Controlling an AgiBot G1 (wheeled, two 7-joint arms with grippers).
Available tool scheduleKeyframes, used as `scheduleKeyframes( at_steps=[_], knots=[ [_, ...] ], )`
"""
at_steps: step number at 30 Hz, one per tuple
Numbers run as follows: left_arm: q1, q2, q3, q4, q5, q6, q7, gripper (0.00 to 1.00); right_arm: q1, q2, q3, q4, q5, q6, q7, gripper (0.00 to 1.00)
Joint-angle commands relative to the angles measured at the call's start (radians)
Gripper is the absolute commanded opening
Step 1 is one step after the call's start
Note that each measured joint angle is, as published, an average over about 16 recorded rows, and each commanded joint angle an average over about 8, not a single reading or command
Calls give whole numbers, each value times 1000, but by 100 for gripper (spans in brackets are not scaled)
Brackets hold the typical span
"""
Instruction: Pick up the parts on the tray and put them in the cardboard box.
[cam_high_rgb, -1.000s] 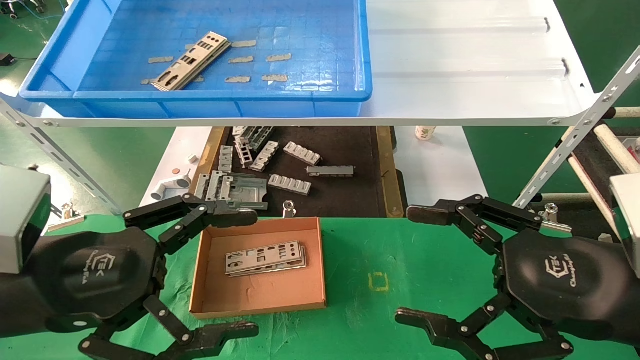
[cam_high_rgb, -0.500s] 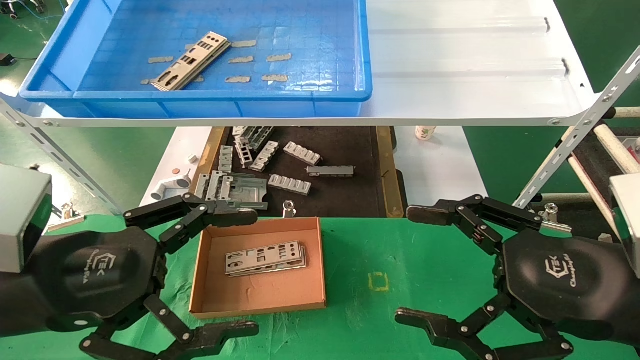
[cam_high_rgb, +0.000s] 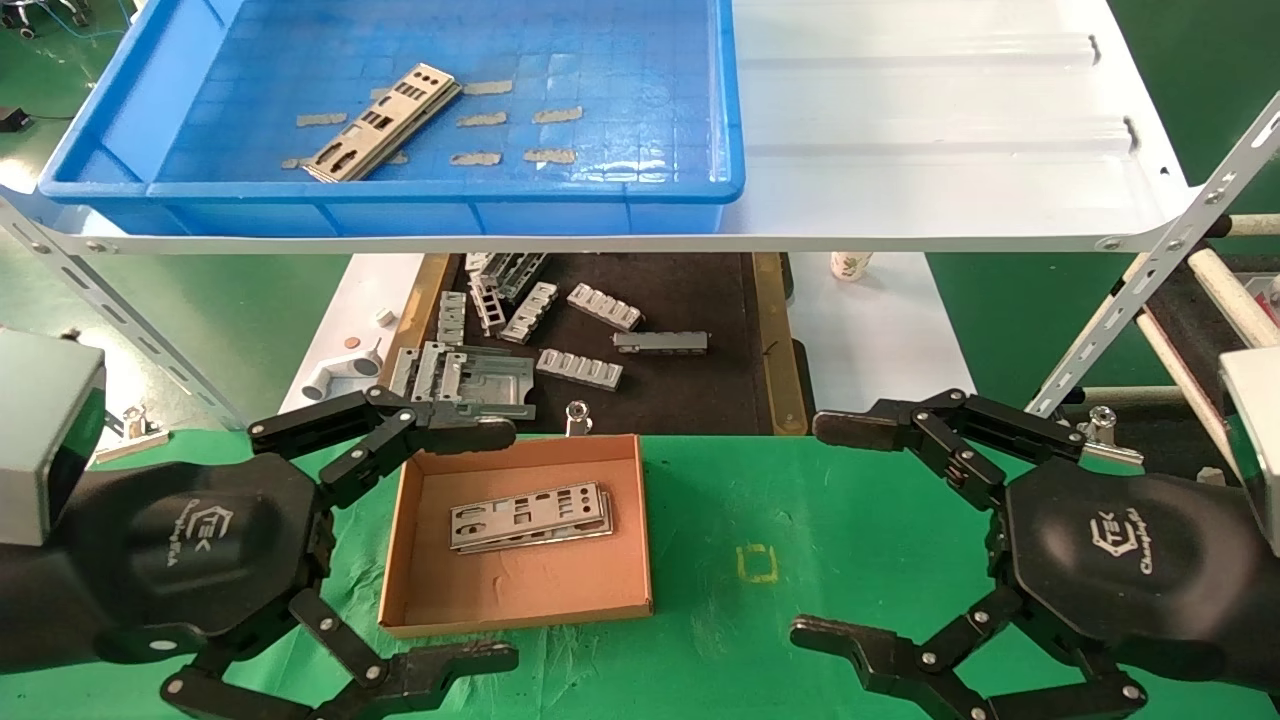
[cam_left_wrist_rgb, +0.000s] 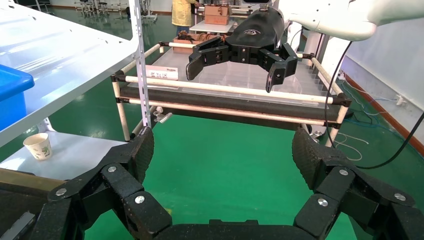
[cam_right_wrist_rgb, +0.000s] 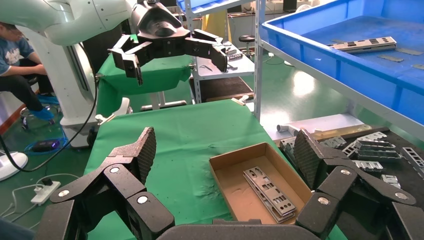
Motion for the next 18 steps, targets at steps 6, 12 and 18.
scheduleKeyframes(
  at_steps=[6, 12, 18],
  knots=[
    [0, 0, 0, 0, 0, 0, 0, 100, 0, 0, 0, 0, 0, 0, 0, 100],
    [0, 0, 0, 1, 0, 0, 0, 100, 0, 0, 0, 0, 0, 0, 0, 100],
    [0, 0, 0, 1, 0, 0, 0, 100, 0, 0, 0, 0, 0, 0, 0, 100]
  ],
)
